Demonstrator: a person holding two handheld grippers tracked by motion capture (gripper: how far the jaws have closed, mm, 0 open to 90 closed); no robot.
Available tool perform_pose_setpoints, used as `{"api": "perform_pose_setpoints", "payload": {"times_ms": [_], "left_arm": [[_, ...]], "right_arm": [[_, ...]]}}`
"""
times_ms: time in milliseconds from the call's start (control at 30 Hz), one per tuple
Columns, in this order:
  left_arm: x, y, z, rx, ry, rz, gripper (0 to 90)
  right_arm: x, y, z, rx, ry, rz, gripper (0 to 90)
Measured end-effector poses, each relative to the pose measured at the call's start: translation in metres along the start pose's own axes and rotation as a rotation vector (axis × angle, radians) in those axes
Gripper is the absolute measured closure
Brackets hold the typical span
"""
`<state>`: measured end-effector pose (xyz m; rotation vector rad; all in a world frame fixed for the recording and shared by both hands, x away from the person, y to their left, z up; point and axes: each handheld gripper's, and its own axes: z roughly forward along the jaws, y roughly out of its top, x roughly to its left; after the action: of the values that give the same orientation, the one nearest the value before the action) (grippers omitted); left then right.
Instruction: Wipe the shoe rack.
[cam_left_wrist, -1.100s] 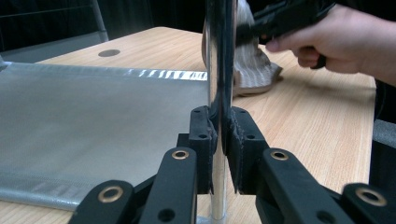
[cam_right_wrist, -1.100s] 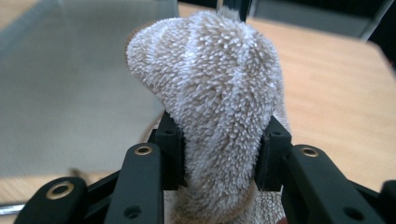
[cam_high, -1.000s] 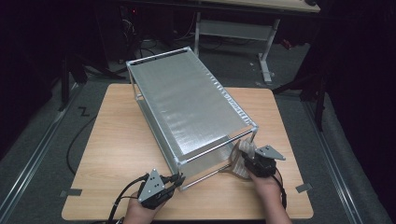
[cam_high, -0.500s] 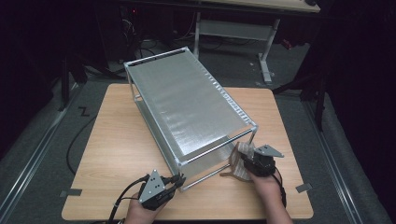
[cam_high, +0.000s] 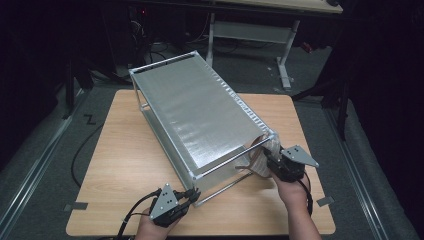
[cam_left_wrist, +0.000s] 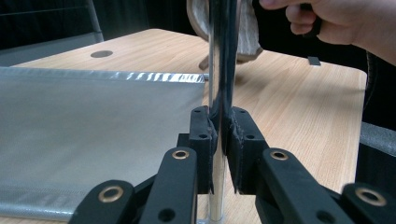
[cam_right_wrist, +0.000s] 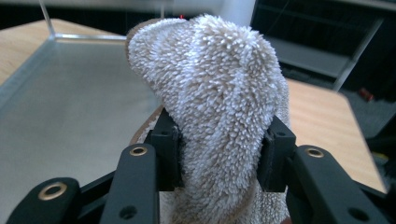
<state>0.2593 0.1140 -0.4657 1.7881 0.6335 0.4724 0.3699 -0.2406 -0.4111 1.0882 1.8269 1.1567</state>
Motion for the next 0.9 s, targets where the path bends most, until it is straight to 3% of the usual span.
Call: {"api": "perform_pose_setpoints", "payload": {"times_ms": [100,333,533,633,767,900], "left_arm": [[0.000,0.000,0.000,-0.001,0.001,-0.001,80.8],[0.000,-0.001,0.001,-0.005,0.002,-0.004,81.0],[0.000,0.000,0.002,-0.008,0.011,-0.009,81.0],[0.000,-0.001,0.002,-0.011,0.009,-0.015,81.0],[0.000,-0.001,0.002,-0.010,0.010,-0.014,81.0],[0.000,-0.001,0.002,-0.011,0.016,-0.010,81.0]], "right_arm": [[0.000,0.003,-0.004,-0.024,-0.006,-0.017,58.4],[-0.001,-0.003,-0.021,-0.075,-0.011,-0.001,59.8],[0.000,-0.012,-0.044,-0.117,-0.007,-0.005,62.4],[0.000,-0.017,-0.064,-0.156,0.013,0.014,63.5],[-0.005,-0.023,-0.088,-0.145,-0.037,0.013,63.3],[-0.017,-0.034,-0.107,-0.083,-0.095,0.027,62.5]]}}
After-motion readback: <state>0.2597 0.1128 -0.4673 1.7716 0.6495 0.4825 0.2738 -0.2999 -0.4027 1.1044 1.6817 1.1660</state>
